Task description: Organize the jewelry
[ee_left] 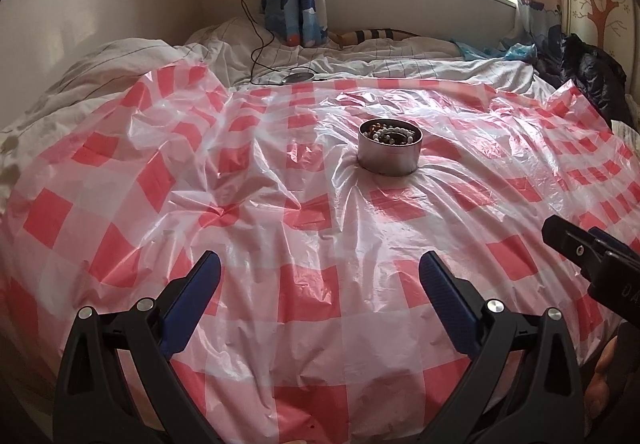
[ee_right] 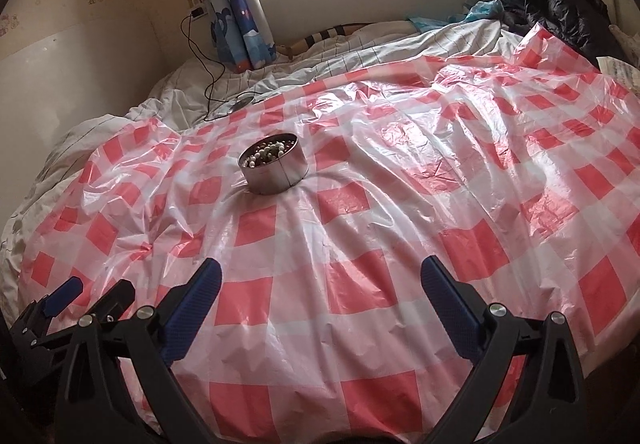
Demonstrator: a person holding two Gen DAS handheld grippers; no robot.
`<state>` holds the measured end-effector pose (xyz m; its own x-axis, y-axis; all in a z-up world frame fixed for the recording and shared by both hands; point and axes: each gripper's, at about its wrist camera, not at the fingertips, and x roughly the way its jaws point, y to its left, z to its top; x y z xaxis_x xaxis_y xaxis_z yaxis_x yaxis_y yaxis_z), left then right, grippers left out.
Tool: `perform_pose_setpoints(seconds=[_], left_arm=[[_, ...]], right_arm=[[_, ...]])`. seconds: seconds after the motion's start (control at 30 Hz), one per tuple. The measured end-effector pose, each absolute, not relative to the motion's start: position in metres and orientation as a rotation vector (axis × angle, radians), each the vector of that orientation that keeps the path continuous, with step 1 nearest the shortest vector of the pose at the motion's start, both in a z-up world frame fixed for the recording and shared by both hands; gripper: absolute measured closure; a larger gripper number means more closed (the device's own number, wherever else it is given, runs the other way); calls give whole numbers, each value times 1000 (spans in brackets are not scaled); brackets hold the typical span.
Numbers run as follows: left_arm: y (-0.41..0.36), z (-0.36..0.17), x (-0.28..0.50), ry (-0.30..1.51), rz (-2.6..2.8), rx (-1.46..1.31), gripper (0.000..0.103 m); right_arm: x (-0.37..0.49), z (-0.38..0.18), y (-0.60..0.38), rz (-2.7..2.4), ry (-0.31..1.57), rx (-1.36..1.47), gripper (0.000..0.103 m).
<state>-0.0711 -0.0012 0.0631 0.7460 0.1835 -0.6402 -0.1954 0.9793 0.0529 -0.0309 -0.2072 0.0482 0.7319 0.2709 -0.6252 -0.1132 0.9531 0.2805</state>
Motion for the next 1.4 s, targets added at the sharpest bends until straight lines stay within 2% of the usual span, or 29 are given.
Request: perform_pose_setpoints(seconds=[0.13,0.37,0.6,1.4], left_arm=[[-4,62,-64,716,191,-28,8],[23,49,-32,769,216,-221,8],[12,51,-35,744,247,-118,8],[14,63,-50,681,209,-173,8]], right_arm=[[-31,48,-208,208,726,235,7],[-24,49,-202,213,749,220,7],[-14,45,-219,196,759,317,7],[-18,47,-223,175,739,300,7]])
